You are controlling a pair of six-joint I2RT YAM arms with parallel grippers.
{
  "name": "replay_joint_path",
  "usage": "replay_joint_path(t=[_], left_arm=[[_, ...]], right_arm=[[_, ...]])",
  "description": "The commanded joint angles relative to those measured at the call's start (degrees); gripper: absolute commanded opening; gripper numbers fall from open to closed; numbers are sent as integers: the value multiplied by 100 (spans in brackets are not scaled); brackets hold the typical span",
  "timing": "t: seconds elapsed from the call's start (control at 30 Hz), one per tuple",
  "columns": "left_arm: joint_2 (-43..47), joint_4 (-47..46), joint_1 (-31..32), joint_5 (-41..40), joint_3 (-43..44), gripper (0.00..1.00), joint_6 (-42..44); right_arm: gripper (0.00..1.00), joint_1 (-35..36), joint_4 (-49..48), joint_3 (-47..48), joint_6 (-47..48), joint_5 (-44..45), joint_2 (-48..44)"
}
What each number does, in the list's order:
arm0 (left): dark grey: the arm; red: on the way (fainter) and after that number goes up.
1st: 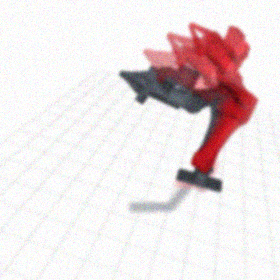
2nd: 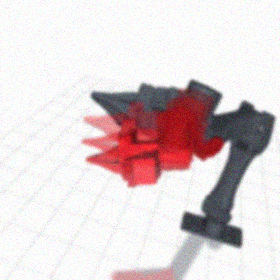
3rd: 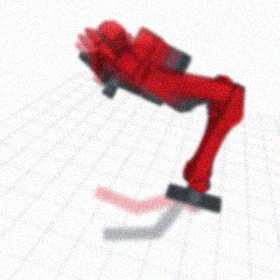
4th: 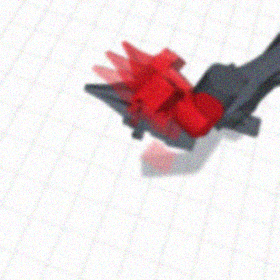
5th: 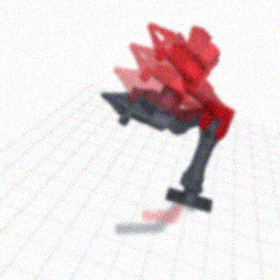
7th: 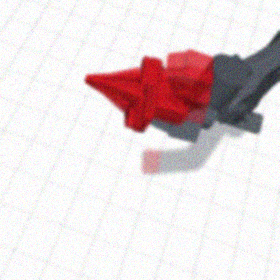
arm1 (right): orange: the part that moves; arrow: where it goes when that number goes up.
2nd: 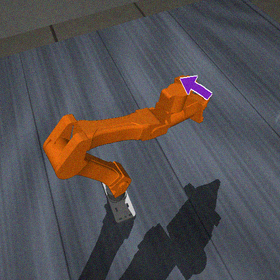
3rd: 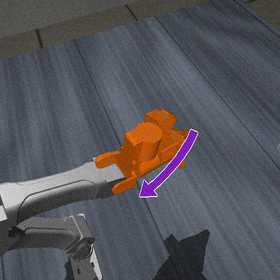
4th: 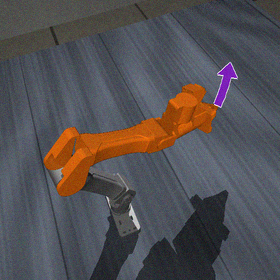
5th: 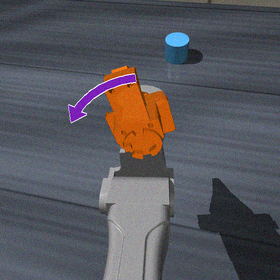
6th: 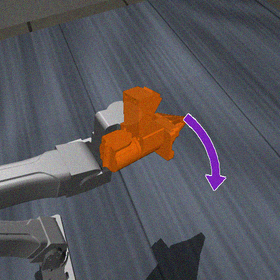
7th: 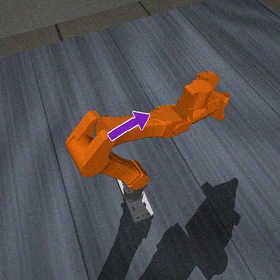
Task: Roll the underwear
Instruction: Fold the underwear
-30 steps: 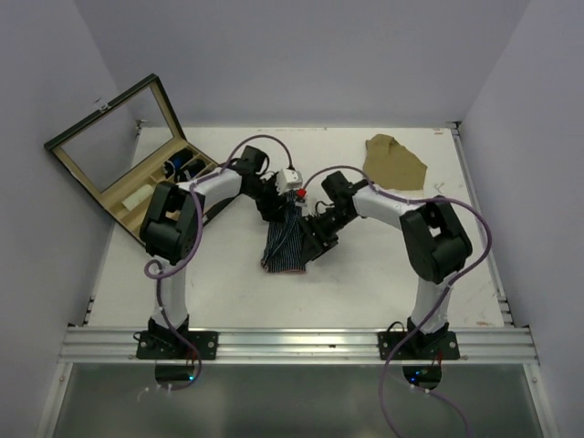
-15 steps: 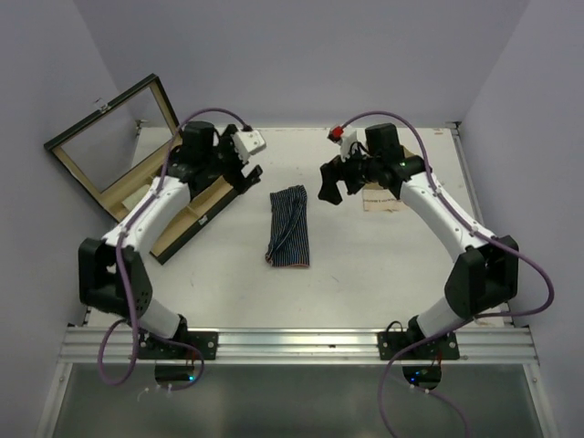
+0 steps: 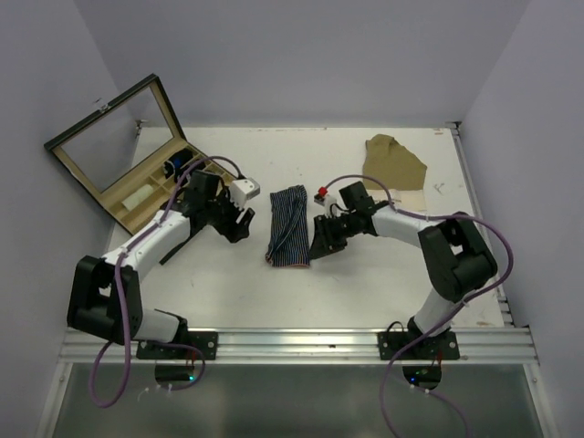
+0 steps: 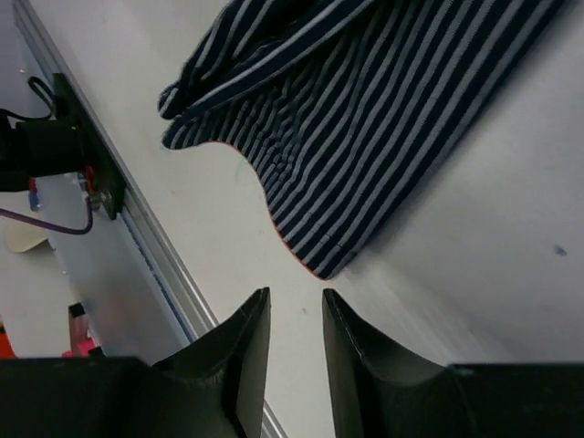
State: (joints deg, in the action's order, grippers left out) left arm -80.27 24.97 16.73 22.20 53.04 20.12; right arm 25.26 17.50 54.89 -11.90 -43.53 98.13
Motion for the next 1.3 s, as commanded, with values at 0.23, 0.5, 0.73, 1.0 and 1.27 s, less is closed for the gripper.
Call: replay_joint_path(t=[0.23,0.5,0.73,1.0,1.27], left_arm=[[381,-186,128,-58,-443,66,-544],[213,51,243,162,-136,68,-500],[214,113,401,162,-118,67,-412],[47,517,533,944,-21,64,-44],[-243,289,709,392,-83,64,-131]], right_arm=[[20,647,-2882,-646,-2535,-42,759],[20,911,-4015,-480,-3968,432,1709],[21,964,-4088,-497,-4329,635,1062],[23,841,-2955,-269,-3653,486,409],[24,832,-2628,-207,-3108,503,768]])
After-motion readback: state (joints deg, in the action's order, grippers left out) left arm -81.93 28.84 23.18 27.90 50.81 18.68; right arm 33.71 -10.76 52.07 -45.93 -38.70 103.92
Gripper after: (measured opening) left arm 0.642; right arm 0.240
